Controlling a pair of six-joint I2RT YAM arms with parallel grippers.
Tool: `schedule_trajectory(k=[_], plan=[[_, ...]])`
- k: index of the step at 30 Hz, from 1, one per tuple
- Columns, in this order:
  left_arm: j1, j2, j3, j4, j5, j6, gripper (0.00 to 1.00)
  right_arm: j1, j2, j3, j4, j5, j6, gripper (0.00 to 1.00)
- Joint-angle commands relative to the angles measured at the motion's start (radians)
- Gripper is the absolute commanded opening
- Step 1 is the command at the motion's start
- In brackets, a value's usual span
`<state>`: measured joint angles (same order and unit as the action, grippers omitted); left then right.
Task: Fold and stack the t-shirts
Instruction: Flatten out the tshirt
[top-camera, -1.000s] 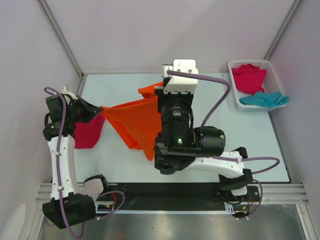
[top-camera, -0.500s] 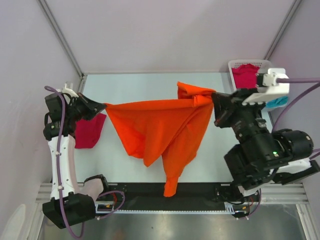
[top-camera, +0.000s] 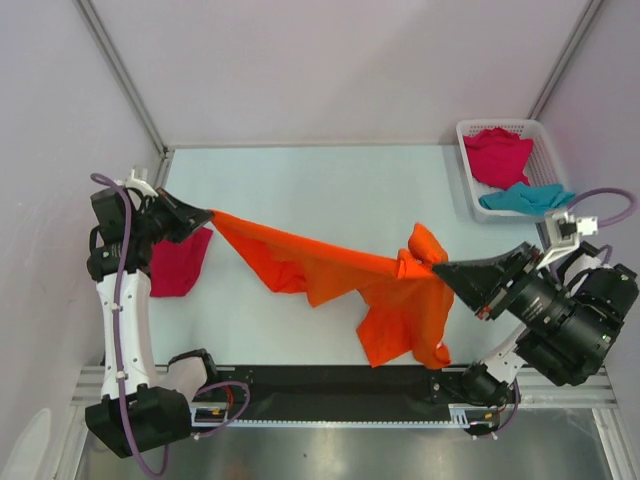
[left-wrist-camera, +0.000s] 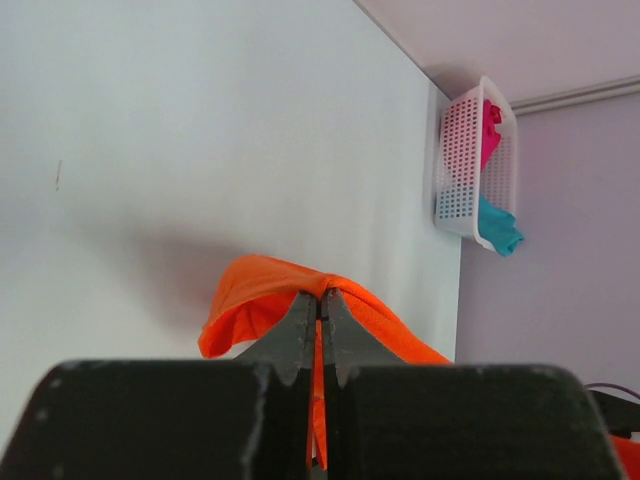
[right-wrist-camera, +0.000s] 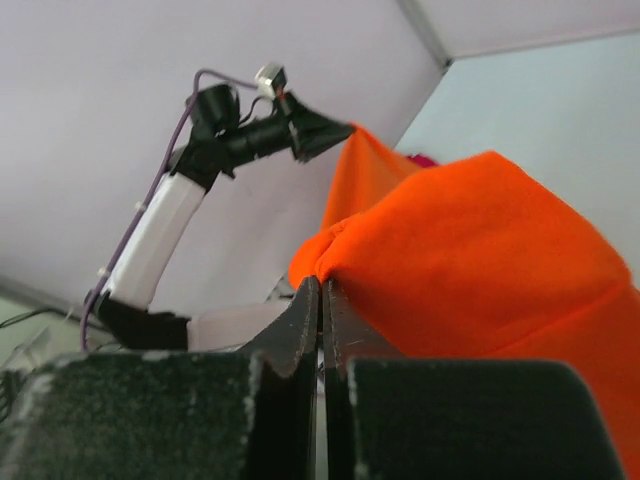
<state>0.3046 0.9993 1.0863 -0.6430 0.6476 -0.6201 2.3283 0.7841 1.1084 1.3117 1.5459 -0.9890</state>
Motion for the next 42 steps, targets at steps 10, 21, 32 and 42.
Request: schedule_trajectory(k=[10, 21, 32, 42], plan=[[0.027, -0.024, -0.012, -0.003, -0.101, 0.045, 0.02, 0.260, -0.252, -0.410, 0.027, 0.220, 0.408, 0.00], [0.027, -0.027, 0.009, -0.017, -0.106, 0.049, 0.02, 0.001, -0.049, -0.112, 0.024, 0.223, -0.046, 0.00], [0.028, -0.031, -0.014, 0.005, -0.075, 0.017, 0.01, -0.405, -0.028, 0.301, -0.387, 0.166, -0.062, 0.00], [-0.100, 0.085, 0.182, 0.029, -0.055, 0.029, 0.00, -0.267, -0.175, 0.401, -1.301, 0.215, 0.751, 0.00]])
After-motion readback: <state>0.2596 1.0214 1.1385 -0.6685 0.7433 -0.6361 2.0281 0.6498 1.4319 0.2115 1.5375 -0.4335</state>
